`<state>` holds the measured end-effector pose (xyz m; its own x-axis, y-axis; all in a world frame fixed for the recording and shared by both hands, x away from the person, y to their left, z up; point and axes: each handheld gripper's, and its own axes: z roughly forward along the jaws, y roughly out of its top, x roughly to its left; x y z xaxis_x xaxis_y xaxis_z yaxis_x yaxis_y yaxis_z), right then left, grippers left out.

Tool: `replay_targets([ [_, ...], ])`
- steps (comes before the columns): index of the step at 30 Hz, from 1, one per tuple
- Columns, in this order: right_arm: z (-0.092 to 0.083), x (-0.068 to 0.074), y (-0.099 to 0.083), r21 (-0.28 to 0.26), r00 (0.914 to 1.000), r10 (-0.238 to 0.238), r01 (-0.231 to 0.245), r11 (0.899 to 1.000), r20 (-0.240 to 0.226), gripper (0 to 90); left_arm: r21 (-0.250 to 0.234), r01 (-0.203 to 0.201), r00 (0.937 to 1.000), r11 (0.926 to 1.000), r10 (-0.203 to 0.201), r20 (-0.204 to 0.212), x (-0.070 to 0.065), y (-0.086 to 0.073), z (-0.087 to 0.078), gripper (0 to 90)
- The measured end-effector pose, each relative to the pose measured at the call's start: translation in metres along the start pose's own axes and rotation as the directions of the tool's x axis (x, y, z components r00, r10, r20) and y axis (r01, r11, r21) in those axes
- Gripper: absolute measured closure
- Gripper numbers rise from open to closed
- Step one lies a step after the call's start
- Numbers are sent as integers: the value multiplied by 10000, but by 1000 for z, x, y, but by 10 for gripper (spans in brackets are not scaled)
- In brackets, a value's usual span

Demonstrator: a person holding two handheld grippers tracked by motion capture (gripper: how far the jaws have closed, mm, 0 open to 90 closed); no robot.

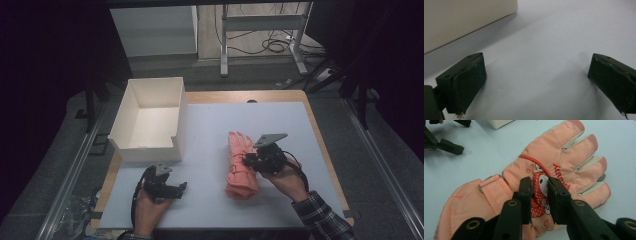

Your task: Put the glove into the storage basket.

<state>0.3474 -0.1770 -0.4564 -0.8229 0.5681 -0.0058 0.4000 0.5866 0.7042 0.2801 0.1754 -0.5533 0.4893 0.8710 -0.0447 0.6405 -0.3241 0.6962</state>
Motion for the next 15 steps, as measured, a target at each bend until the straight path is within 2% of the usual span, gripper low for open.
replay_targets([
  [12, -12, -2, 0, -414, 9993, -147, 161, 9990, 351, 630, -35, 41, 10000, 10000, -41, -6, 0, 0, 0, 18],
  [15, -17, -4, -2, -548, 9990, -60, 84, 9985, 434, 616, -33, 40, 10000, 10000, -40, -6, 0, 0, 0, 18],
])
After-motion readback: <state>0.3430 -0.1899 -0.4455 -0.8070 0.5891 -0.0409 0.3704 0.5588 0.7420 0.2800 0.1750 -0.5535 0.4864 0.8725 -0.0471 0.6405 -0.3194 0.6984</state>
